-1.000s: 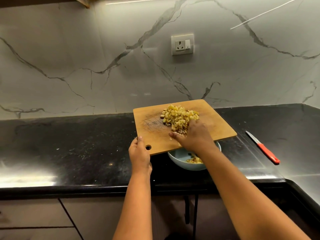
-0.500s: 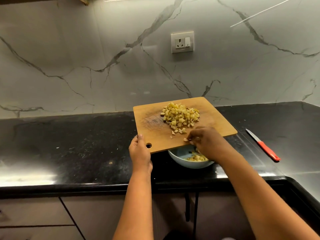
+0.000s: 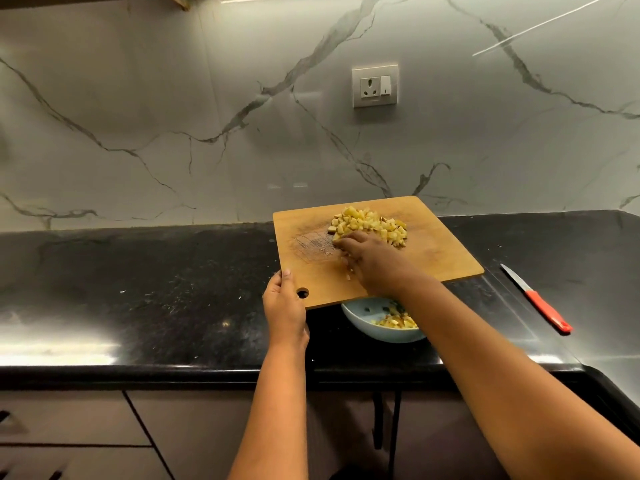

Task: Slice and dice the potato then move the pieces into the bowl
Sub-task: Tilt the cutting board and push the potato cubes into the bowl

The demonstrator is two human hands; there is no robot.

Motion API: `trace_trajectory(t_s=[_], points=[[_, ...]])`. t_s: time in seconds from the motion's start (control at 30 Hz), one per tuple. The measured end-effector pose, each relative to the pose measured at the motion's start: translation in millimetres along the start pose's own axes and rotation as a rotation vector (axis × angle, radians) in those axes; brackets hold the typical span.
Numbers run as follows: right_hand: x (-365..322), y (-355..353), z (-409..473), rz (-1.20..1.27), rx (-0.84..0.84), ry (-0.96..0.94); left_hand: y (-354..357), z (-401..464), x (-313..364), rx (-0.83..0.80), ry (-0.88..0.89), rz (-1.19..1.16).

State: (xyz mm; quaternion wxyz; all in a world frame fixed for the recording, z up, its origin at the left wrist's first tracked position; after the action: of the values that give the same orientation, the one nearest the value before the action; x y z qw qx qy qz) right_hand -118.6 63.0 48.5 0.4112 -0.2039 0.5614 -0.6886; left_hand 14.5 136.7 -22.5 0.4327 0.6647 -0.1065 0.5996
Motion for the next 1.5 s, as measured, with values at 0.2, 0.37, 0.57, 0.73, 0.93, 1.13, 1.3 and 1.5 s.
trace_trajectory(t_s=[0.2,0.37,0.57,0.73,0.93,1.13,1.3,1.5], points=[[7.3,3.8,-14.5,0.001,-0.002,-0.01,0.3,1.2,-0.1,0.005,-0.002,0.007],[19.7,-0.4,-54.9,0.146,0.023,0.061,-0.8,-1.3,1.6,-0.007,0.009,0.029],[32.6,-22.0,-82.3,0.259,-0.003,0.196,1.1,-3.7,2.7,-0.005,0.006,0.028],[34.1,-37.8,-71.2,0.12,-0.033,0.189,-0.5,-4.0,2.5,-0.014,0.013,0.035],[48.3,-49.1,-31.9,0.209,0.083,0.222,0.0,-3.2,2.2,-0.009,0.002,0.052],[58.5,-22.4,6.3,0.207,-0.017,0.42,0.8,-2.9,2.3,0.003,0.002,0.036],[49.8,-12.6,1.5,0.117,0.119,0.419,0.0,-1.2,1.5,0.009,-0.009,0.032],[31.3,-5.4,-27.7,0.153,0.186,0.388,1.0,-4.5,4.5,0.001,-0.024,0.023]])
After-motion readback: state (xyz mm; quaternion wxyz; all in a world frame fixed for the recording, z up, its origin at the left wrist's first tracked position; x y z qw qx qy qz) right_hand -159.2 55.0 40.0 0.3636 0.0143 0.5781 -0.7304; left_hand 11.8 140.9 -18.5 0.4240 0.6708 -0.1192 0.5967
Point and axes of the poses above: each hand's wrist, its own z-axis towards the middle knuckle, its own y-axis out of the palm, x = y × z, the point moved 1 cm from there along z, towards the middle knuckle, and after that the axes turned 4 degrees about -x, right-handed, at the moved point
